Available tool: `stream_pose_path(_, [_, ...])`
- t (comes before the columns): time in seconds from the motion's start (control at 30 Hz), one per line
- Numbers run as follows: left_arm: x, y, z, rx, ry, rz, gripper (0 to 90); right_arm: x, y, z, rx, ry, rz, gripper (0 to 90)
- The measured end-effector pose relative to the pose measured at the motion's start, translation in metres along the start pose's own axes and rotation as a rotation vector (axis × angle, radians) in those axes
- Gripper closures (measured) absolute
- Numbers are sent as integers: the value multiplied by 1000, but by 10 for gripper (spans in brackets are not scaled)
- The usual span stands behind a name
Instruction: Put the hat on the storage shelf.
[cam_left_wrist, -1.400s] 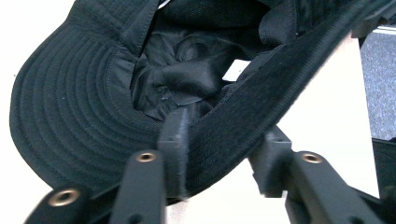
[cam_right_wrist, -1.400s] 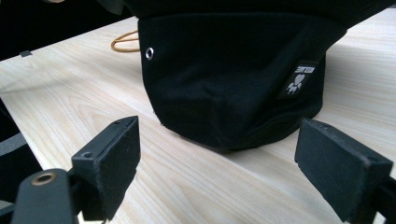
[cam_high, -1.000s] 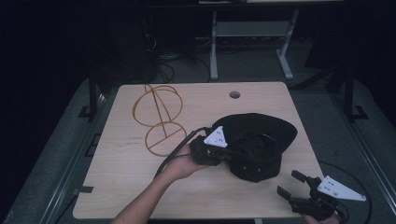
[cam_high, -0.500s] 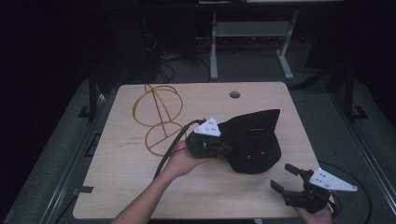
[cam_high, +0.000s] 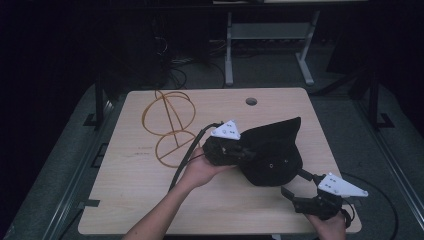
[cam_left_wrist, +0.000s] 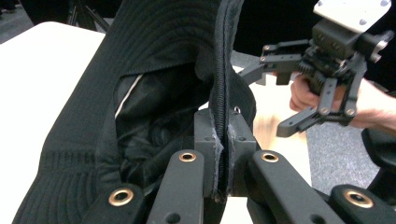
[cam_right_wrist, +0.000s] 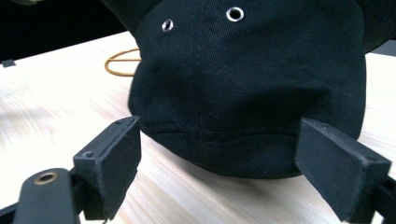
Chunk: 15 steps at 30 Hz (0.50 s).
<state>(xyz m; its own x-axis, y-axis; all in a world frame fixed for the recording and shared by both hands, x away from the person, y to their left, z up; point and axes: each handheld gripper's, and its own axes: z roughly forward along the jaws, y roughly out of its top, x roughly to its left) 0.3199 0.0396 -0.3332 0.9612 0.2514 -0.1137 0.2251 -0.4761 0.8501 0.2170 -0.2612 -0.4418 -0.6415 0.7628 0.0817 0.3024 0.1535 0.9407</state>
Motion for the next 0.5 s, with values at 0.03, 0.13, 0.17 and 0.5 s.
stream_pose_path(0.03, [0,1,0,0,-2,3,857,0,-1,0,0,-6,5,145])
stream_pose_path(0.13, [-2,4,1,-6,-10,-1,857,0,-2,1,3,-14,12,148])
stream_pose_path(0.17, [-2,5,1,-10,-12,-3,856,0,-2,2,8,-15,9,149])
stream_pose_path(0.5, [-6,8,1,-11,-32,11,857,-4,-3,10,21,-18,-7,260])
